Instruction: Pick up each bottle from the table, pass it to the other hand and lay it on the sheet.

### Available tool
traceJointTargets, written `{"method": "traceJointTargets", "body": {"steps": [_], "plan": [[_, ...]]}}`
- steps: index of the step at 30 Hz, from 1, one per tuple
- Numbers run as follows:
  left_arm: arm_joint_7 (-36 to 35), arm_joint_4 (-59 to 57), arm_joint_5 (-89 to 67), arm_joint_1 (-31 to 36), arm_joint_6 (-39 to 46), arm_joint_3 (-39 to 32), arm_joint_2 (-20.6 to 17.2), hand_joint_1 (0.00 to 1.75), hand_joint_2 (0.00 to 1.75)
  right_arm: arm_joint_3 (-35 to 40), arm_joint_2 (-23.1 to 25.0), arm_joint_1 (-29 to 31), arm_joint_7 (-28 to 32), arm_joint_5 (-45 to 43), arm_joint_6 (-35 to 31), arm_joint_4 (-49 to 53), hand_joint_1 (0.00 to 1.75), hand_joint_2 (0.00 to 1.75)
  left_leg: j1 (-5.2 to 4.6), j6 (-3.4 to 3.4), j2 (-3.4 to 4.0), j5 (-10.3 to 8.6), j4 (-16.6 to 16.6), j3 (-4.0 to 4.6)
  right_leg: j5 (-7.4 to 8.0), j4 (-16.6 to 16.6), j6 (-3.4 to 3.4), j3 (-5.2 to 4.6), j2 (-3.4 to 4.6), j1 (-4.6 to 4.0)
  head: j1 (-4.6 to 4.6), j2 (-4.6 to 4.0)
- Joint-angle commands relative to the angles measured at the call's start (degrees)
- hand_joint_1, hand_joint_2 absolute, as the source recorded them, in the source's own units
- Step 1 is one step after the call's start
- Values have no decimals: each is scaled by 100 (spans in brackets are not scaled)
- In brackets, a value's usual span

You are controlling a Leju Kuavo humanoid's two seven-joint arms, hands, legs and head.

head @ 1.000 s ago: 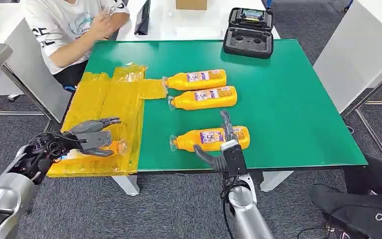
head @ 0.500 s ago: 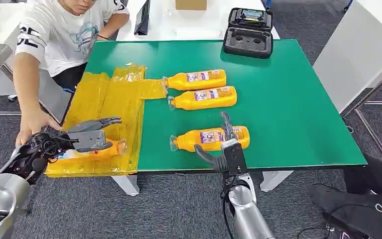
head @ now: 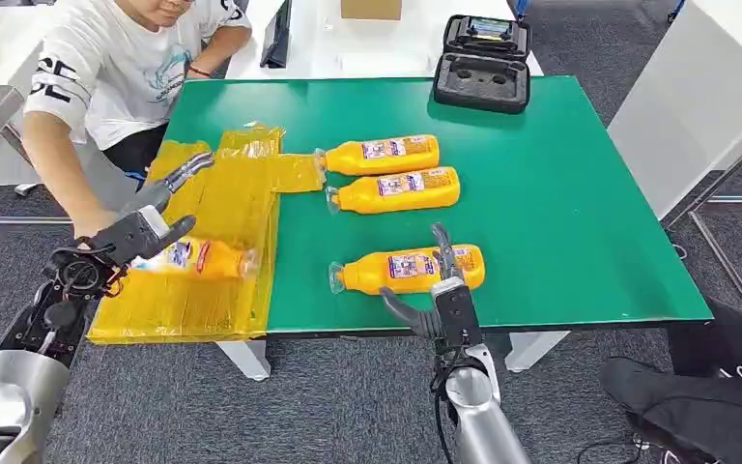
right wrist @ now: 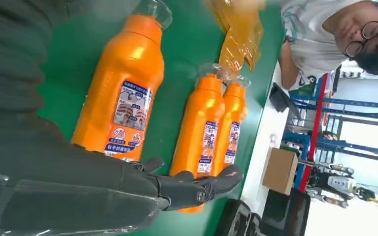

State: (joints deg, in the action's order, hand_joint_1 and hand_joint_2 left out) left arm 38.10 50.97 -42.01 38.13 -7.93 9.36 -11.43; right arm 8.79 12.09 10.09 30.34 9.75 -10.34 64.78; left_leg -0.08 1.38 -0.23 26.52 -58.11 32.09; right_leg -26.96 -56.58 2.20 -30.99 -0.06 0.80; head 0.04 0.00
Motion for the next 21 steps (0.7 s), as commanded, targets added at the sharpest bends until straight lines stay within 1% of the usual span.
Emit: {"method": "traceJointTargets", "body": {"steps": [1, 2, 4, 6, 7, 9, 10, 12, 14, 17, 18, 20, 21], "plan": [[-120, 1024, 934, -403, 163, -1012, 892, 0, 0, -57, -117, 118, -149, 361, 81, 112, 0, 175, 3, -3, -9, -3, -2, 5, 1, 2, -3, 0, -10, -3, -2, 0], [-229, 1156, 1242, -602, 230, -1124, 1078, 0, 0, -37, -176, 166, -285, 543, 87, 212, 0, 175, 6, -5, -9, -3, -4, 7, 1, 2, -5, -1, -10, -7, 0, 0], [-196, 1291, 1589, -922, 455, -1212, 1322, 0, 0, -24, -274, 287, -477, 821, 87, 374, 0, 175, 1, -3, -8, -4, 3, 0, 2, 7, -3, 5, -10, -2, 2, 0], [-51, 1590, 1921, -1331, 922, -1236, 1595, 0, 0, -26, -385, 492, -677, 1188, 78, 590, 0, 175, -4, 1, -4, -6, 6, -5, 3, 9, -2, 8, -5, 3, 0, 0], [-50, 1776, 2181, -1536, 1002, -1220, 1718, 0, 0, 23, -491, 701, -827, 1395, 96, 618, 0, 175, -5, 1, 5, -6, 10, -8, 6, 14, -2, 10, 3, 3, -2, 0], [-74, 2010, 2164, -1777, 1316, -1059, 1806, 0, 0, 66, -632, 1170, -1056, 1531, 174, 471, 0, 175, -8, 2, 5, -4, 2, -1, 4, 5, -1, 1, 3, 7, 0, 0], [-130, 2077, 2116, -1845, 1476, -1003, 1825, 0, 175, 131, -739, 1418, -1280, 1670, 211, 310, 0, 175, -8, 2, 23, -2, -6, 6, 8, 0, -1, -9, 21, 6, 0, 0], [-177, 2119, 2016, -1876, 1757, -903, 1874, 0, 175, 100, -827, 1965, -1560, 1546, 428, -130, 0, 175, -8, 1, 23, -2, -14, 14, 10, -6, -1, -16, 20, 5, 0, 0], [-233, 2022, 1930, -1788, 1972, -784, 1879, 0, 175, 266, -948, 2540, -1773, 1544, 680, -924, 0, 175, -8, -1, 24, -5, -17, 19, 12, -10, -3, -20, 20, 5, -2, 0], [-238, 1992, 1935, -1760, 1987, -771, 1872, 0, 175, 257, -933, 2579, -1729, 1529, 643, -1034, 0, 175, -13, 14, 7, -17, -5, 12, 22, 3, 15, -10, 5, 10, 0, 0], [-252, 1948, 1914, -1738, 2024, -754, 1851, 0, 175, 385, -978, 2650, -1795, 1635, 671, -1190, 0, 175, -12, 18, 2, -21, -4, 10, 22, 5, 16, -8, 0, 9, 0, 0], [-319, 1822, 1714, -1698, 2299, -647, 1815, 0, 175, 821, -1073, 3219, -2161, 1928, 893, -1955, 0, 175, -14, 15, 4, -28, -4, 10, 26, 2, 19, -11, 4, 12, -2, 0], [-327, 1782, 1695, -1683, 2349, -619, 1811, 0, 175, 943, -1077, 3446, -2243, 1968, 995, -2258, 0, 175, -15, 19, 9, -26, -6, 12, 25, -1, 21, -12, 10, 12, 0, 0]]}}
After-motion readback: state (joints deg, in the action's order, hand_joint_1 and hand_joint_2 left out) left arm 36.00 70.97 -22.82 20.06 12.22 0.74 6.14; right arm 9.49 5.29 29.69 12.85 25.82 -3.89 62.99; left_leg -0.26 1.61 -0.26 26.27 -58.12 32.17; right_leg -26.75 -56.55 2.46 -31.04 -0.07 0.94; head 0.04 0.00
